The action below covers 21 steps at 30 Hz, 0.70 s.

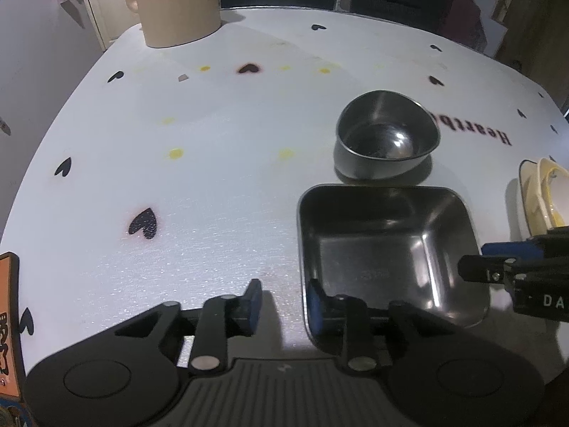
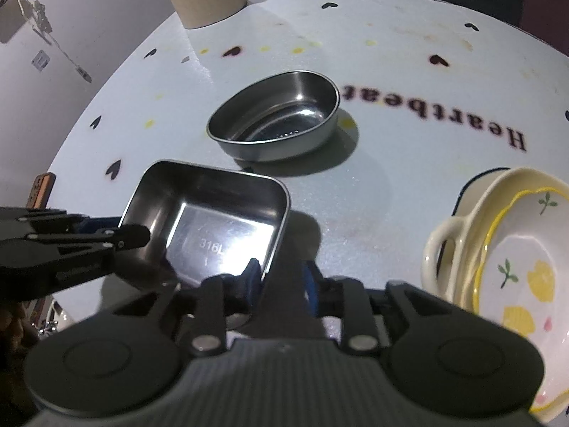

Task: Organize plates and bowls
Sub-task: 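Open both grippers and release the steel tray, then move both grippers to the steel oval bowl and close on its rim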

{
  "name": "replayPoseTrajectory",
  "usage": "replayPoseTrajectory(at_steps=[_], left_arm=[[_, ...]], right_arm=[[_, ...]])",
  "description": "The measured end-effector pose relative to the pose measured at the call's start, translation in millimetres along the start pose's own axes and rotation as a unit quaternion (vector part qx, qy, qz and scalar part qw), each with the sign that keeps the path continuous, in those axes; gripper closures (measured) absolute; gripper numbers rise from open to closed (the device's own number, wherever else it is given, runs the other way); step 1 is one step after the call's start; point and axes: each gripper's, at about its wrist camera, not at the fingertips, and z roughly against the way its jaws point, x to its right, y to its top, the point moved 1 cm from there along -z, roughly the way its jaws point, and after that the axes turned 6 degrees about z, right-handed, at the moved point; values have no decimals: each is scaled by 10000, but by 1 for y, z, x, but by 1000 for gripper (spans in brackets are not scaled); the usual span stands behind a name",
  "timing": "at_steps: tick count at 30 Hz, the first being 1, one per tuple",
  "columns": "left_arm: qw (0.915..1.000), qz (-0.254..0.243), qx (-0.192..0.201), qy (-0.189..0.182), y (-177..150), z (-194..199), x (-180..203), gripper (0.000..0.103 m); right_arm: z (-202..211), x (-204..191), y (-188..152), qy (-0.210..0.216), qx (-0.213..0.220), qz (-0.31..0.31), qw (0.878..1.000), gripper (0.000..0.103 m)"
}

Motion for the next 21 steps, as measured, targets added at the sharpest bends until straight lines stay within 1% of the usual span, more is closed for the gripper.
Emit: replayPoseTrajectory(at_steps=[1, 2, 4, 6, 8, 10, 12, 13, 15, 17, 19, 21], left_arm=[[10000, 23, -2, 14, 0, 0, -1, 67], [10000, 39, -9, 14, 0, 0, -1, 67], [10000, -6, -55, 35, 0, 2, 1, 68], [10000, -39, 12, -4, 1, 7, 4, 59], [9998, 43, 124, -139, 6, 15, 4, 34], [9987, 106, 327, -375, 12, 27, 7, 25], [9974, 161, 468, -517, 20, 34, 9, 23], [9968, 224, 521, -559, 26, 36, 11, 23], [9959, 323, 583, -619, 38, 37, 14, 23], [9951, 389, 660, -621, 52, 36, 18, 23], [9946, 483, 706, -594, 65, 33, 22, 25], [9937, 679, 675, -589, 76, 26, 25, 27]], right_arm=[[0, 0, 0, -12, 12, 27, 10000, 63], [-1, 1, -1, -47, 8, 60, 10000, 60], [0, 2, 0, -38, 10, 70, 10000, 59], [3, 3, 1, 1, -16, 71, 10000, 59], [10, 6, 4, 134, 78, 70, 9999, 58], [19, 12, 9, 301, 199, -34, 9993, 56], [30, 18, 14, 438, 330, -177, 9983, 51], [36, 22, 18, 491, 459, -210, 9975, 46], [45, 29, 26, 438, 694, -244, 9963, 40], [49, 39, 37, 342, 897, -327, 9948, 40], [49, 49, 49, 323, 1012, -430, 9934, 41], [46, 56, 59, 314, 1076, -421, 9928, 42]])
